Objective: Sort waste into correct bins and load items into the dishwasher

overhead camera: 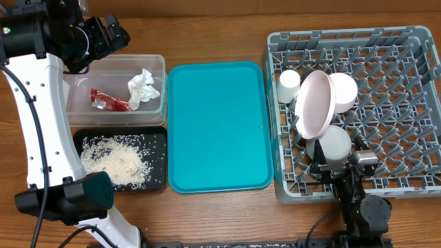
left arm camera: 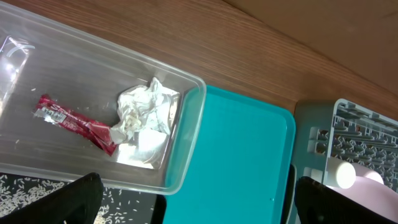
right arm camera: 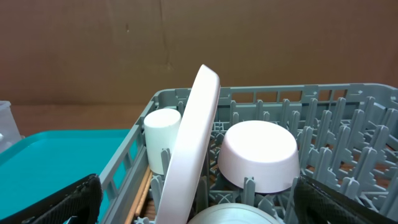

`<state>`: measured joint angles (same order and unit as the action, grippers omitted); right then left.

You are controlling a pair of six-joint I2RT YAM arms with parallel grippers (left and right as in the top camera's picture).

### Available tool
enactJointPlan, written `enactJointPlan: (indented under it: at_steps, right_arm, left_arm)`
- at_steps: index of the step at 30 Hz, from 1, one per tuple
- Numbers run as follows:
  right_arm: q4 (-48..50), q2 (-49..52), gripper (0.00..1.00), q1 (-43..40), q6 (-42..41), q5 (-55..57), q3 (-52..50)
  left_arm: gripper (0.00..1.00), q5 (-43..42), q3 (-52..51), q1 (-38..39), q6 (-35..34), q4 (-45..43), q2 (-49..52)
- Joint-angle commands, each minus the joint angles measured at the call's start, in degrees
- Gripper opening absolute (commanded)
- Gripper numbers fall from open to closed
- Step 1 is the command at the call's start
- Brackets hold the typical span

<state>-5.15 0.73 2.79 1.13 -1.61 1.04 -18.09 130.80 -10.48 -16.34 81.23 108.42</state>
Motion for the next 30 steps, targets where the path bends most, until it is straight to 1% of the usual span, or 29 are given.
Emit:
enactJointPlan:
  at_steps: [1,25,30]
  right_arm:
    - [0.46,-0.57,1.0,0.37,0.39,-0.44,-0.59]
    - [0.46,-0.57,1.0,0.37,0.39,-0.44,-0.59]
    - [0.46,-0.57,1.0,0.37,0.39,-0.44,-0.59]
  left_arm:
    - [1.0,-0.59,0.79,0.44,-0.39,-0.02,-0.11]
    - [1.0,-0.57,0.59,0.59,-0.37,-0.04,0.98]
    - [1.0,-0.5,0.57,1.64,-0.37,-0.04,-1.01]
